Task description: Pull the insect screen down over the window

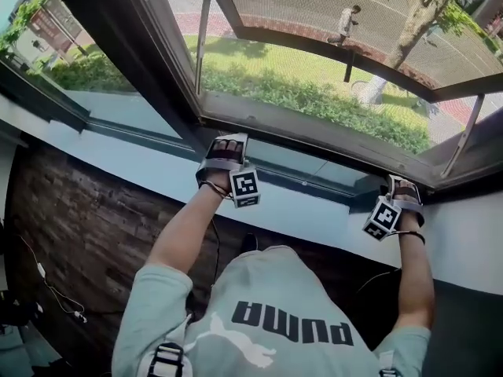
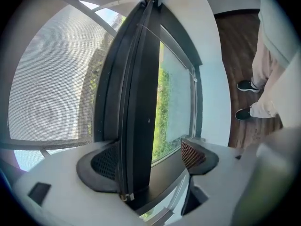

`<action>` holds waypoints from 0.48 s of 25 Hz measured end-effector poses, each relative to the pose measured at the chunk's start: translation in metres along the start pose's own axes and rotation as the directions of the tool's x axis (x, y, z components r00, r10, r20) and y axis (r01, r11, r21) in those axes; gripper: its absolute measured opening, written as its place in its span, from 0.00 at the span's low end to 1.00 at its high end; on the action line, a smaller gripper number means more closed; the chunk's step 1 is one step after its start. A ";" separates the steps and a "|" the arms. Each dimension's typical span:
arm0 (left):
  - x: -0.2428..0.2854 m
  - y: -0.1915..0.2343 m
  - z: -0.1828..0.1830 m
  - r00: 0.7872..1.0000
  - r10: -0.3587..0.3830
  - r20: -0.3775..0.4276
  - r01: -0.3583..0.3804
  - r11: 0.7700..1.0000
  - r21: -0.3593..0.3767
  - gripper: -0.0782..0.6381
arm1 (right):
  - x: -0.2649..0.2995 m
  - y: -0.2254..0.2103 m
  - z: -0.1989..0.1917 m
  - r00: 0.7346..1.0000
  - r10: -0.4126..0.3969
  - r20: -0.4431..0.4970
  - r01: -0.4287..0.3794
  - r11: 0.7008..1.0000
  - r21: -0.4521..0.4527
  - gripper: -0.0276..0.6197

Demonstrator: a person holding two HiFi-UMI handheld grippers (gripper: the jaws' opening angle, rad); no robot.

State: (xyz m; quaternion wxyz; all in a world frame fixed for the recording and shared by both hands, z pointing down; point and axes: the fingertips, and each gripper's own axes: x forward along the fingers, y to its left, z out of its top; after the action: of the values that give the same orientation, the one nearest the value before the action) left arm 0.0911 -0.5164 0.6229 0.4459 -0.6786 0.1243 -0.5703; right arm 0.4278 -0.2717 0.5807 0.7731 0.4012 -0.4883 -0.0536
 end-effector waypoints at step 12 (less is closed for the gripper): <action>0.004 0.002 0.002 0.994 0.110 0.008 -0.110 0.994 0.001 0.66 | 0.006 0.002 -0.001 0.992 -0.123 0.018 0.122 0.991 0.062 0.27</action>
State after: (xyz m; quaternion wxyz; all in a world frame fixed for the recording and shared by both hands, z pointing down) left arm 0.0948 -0.5195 0.6241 0.4777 -0.6727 0.1591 -0.5422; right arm 0.4312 -0.2725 0.5862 0.7504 0.4533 -0.4725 -0.0902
